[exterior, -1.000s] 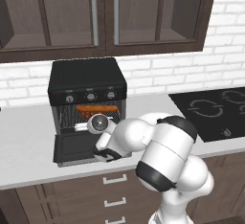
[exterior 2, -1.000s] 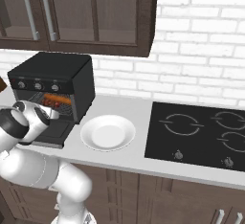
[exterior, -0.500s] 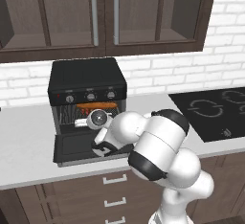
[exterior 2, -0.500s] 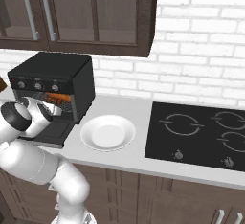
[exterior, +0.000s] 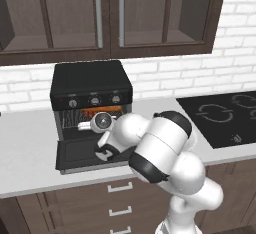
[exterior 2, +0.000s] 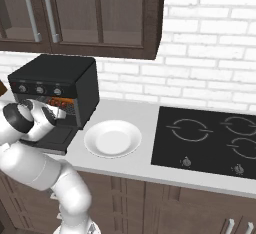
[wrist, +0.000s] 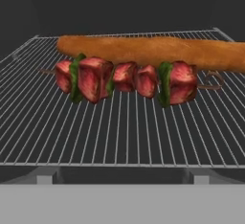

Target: Pick up the kebab skewer and baguette bread, and place them inside the toaster oven. Close the toaster oven door and start by setting the timer.

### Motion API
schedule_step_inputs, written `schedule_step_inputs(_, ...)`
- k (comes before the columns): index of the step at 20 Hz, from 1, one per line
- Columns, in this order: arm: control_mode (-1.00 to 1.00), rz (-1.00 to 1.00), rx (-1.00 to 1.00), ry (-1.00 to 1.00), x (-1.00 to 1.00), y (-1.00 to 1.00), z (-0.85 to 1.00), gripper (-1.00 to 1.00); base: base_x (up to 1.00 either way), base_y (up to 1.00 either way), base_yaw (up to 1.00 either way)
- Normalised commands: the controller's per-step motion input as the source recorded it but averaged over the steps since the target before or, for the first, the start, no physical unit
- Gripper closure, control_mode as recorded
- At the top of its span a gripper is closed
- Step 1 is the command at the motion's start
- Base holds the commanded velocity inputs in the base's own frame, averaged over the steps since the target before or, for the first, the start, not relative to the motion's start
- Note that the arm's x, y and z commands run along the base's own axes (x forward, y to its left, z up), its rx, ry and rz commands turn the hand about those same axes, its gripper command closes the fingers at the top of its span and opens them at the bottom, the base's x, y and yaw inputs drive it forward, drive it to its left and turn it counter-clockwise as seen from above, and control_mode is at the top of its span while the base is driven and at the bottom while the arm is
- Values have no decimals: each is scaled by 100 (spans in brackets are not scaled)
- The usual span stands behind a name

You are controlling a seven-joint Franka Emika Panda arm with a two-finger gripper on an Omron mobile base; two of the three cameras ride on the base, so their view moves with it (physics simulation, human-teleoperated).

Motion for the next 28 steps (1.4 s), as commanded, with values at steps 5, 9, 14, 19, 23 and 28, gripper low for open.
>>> schedule_step_inputs(5, -100, 0, 0, 0, -12, 0, 0, -100, 0, 0, 0)
schedule_step_inputs(9, -100, 0, 0, 0, -50, 0, 14, -100, 0, 0, 0)
schedule_step_inputs(14, -100, 0, 0, 0, -77, 37, 24, -100, 0, 0, 0)
schedule_step_inputs(19, -100, 0, 0, 0, -54, 76, 36, -100, 0, 0, 0)
schedule_step_inputs(23, -100, 0, 0, 0, -69, 54, 29, -100, 0, 0, 0)
schedule_step_inputs(28, -100, -2, 0, 4, -97, 16, 0, -100, 0, 0, 0)
